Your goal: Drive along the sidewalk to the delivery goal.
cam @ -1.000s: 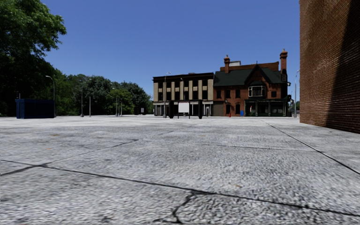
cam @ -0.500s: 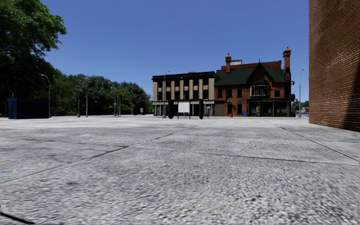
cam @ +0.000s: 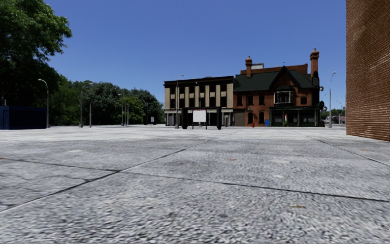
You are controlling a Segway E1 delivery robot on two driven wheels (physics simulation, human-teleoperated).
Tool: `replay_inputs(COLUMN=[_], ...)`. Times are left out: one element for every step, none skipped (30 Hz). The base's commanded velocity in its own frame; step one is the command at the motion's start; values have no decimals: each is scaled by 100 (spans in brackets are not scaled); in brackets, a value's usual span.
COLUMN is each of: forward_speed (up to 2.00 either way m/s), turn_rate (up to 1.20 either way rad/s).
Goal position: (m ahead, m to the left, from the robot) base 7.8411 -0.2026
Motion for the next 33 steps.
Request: replay_inputs(forward_speed=[200,200,200,200,200,200,200,200,200,200,200,200,200,200,200,200,200,200,200,200,200,200,200,200,200,200,200,200,200,200,200,200,200], turn_rate=[0,0,0,0,0,0,0,0,0,0,0,0,0,0,0,0,0,0,0,0,0,0,0,0,0,0,0,0,0,0,0,0,0])
